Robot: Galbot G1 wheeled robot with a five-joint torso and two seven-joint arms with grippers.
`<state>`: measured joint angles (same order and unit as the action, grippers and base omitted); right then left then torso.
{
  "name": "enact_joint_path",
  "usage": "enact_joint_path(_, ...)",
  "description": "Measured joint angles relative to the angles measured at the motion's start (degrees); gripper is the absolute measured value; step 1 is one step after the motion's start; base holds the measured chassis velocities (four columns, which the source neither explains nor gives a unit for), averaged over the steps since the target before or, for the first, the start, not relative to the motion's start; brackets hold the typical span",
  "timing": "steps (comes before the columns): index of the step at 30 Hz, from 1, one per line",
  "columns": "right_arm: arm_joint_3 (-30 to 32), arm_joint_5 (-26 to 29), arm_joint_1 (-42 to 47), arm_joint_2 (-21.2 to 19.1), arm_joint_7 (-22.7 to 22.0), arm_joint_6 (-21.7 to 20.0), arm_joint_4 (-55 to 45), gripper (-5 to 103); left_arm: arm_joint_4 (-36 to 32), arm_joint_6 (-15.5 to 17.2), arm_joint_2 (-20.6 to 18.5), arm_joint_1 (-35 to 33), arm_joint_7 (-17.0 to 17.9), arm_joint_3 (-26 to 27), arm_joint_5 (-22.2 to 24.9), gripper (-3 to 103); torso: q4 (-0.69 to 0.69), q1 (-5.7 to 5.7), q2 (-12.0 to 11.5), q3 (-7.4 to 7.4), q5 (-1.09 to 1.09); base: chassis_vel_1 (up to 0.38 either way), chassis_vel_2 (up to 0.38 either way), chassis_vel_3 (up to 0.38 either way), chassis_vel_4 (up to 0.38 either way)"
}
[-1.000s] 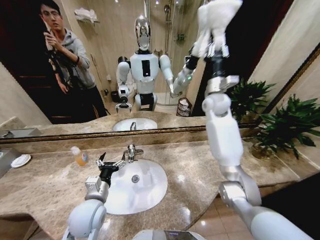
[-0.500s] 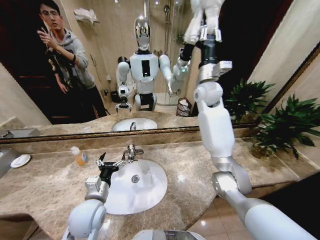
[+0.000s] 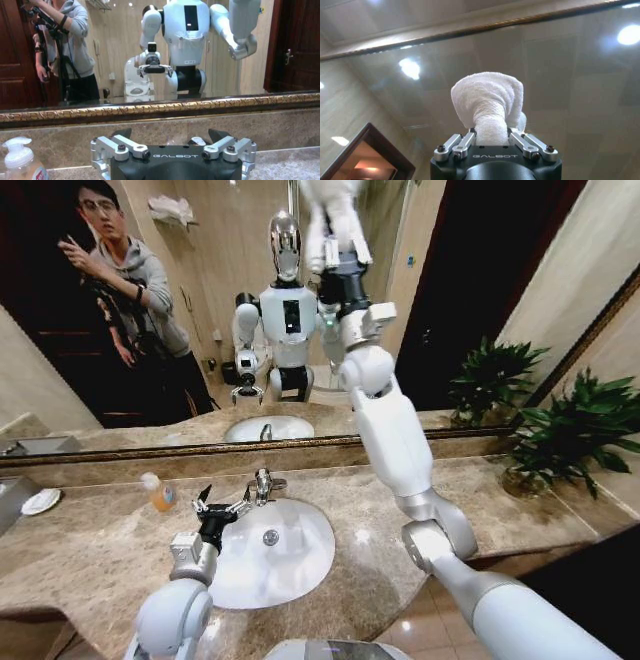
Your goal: Pick up the towel from the sink counter and wipe the mirror surface.
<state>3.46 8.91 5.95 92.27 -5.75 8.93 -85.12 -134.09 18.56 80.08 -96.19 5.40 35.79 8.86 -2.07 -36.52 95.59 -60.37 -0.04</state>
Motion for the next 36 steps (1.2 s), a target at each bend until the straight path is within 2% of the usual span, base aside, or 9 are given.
enact_joint_path(8,1.4,-1.7,-1.3,0.0,0.0,-0.2,0.6,22,0.0,0.0,0.0,0.0,0.0,0.0,0.0,100,0.00,0.00,0.0,0.00,0.02,0.000,0.000,0.000,0.000)
enact_joint_path(10,2.9,-1.7,-1.2,-0.9,-0.4,-0.7,-0.3,22,0.0,0.0,0.0,0.0,0.0,0.0,0.0,100,-0.02,0.00,0.0,0.00,0.02,0.000,0.000,0.000,0.000)
enact_joint_path(14,6.9,-1.4,-1.5,-4.5,-1.6,-1.9,-2.1,22,0.0,0.0,0.0,0.0,0.0,0.0,0.0,100,0.05,0.00,0.0,0.00,0.08,0.000,0.000,0.000,0.000)
enact_joint_path(17,9.7,-1.4,-3.0,-6.6,-1.9,-2.2,-1.9,22,0.0,0.0,0.0,0.0,0.0,0.0,0.0,100,0.04,0.00,0.0,0.00,0.07,0.000,0.000,0.000,0.000)
enact_joint_path(23,12.3,-1.3,-6.9,-7.9,-2.0,-2.2,0.5,22,0.0,0.0,0.0,0.0,0.0,0.0,0.0,100,0.02,0.00,0.0,0.00,0.05,0.000,0.000,0.000,0.000)
enact_joint_path(28,10.5,-1.5,-9.5,-6.2,-1.7,-2.4,2.2,22,0.0,0.0,0.0,0.0,0.0,0.0,0.0,100,0.01,0.00,0.0,0.00,0.03,0.000,0.000,0.000,0.000)
enact_joint_path(33,6.8,-3.0,-12.4,-1.1,-1.3,-2.6,4.5,22,0.0,0.0,0.0,0.0,0.0,0.0,0.0,100,-0.02,0.00,0.0,0.00,0.01,0.000,0.000,0.000,0.000)
enact_joint_path(36,4.6,-2.8,-13.3,-0.1,-1.3,-3.2,4.8,22,0.0,0.0,0.0,0.0,0.0,0.0,0.0,100,-0.02,0.01,0.0,0.01,-0.01,0.000,0.000,0.000,0.000)
